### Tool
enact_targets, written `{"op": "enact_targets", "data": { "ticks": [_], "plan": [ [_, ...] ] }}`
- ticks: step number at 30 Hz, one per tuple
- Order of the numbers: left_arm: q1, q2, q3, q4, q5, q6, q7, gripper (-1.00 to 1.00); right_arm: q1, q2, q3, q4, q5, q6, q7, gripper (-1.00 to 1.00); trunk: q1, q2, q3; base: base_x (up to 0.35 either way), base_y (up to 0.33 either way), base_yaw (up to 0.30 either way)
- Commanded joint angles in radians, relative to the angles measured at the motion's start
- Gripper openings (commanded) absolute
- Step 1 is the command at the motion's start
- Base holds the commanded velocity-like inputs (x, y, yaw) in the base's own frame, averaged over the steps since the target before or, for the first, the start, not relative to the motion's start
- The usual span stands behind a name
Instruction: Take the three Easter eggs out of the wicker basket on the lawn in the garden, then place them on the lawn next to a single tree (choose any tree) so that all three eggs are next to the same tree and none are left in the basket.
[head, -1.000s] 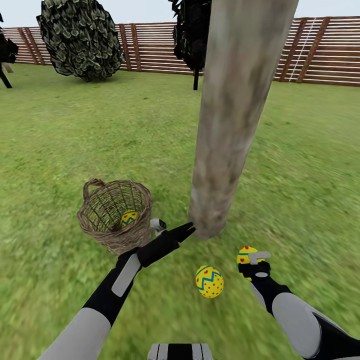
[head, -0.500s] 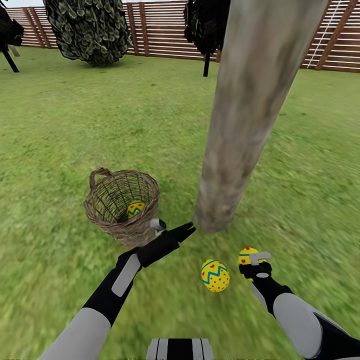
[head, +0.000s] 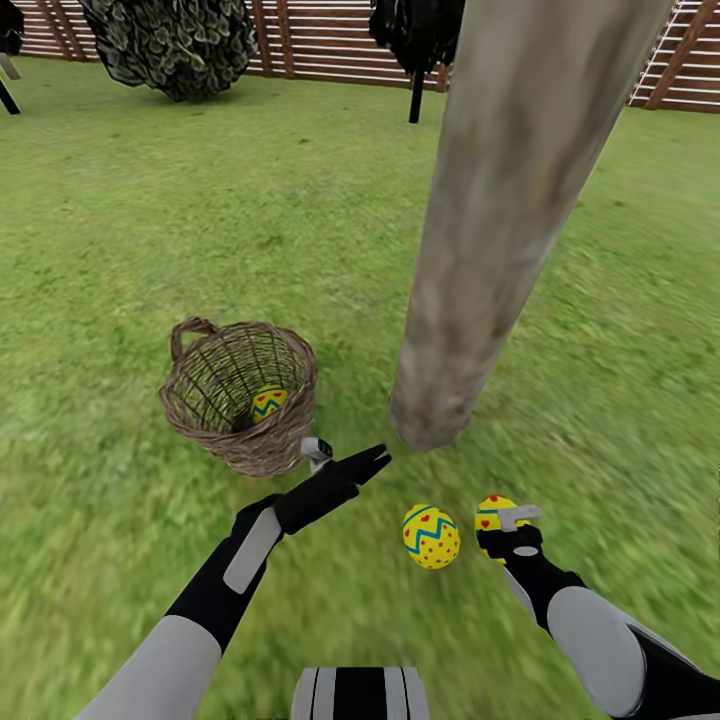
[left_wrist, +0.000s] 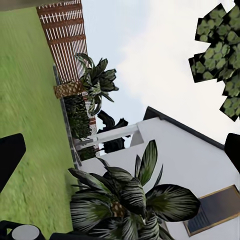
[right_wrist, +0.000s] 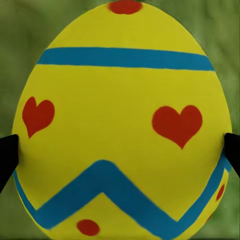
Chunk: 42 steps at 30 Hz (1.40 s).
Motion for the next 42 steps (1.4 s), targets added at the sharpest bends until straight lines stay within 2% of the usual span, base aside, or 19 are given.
{"op": "enact_targets", "data": {
  "ticks": [1, 17, 42],
  "plan": [
    [-0.001, 0.0, -0.001, 0.001, 0.008, 0.008, 0.0, 1.0, -0.001, 0.0, -0.008, 0.002, 0.009, -0.005, -0.003, -1.0, 0.0, -0.001, -0.005, 0.0, 0.0, 0.0],
    [-0.001, 0.0, -0.001, 0.0, 0.008, 0.008, 0.001, 1.0, -0.001, -0.001, -0.008, 0.004, 0.009, -0.006, -0.002, -1.0, 0.007, -0.004, -0.066, 0.0, 0.0, 0.0],
    [-0.001, 0.0, -0.001, 0.0, 0.008, 0.008, -0.002, 1.0, -0.001, 0.008, -0.007, 0.002, 0.009, -0.013, -0.002, -1.0, 0.007, -0.004, -0.066, 0.04, 0.0, 0.0]
  ]
}}
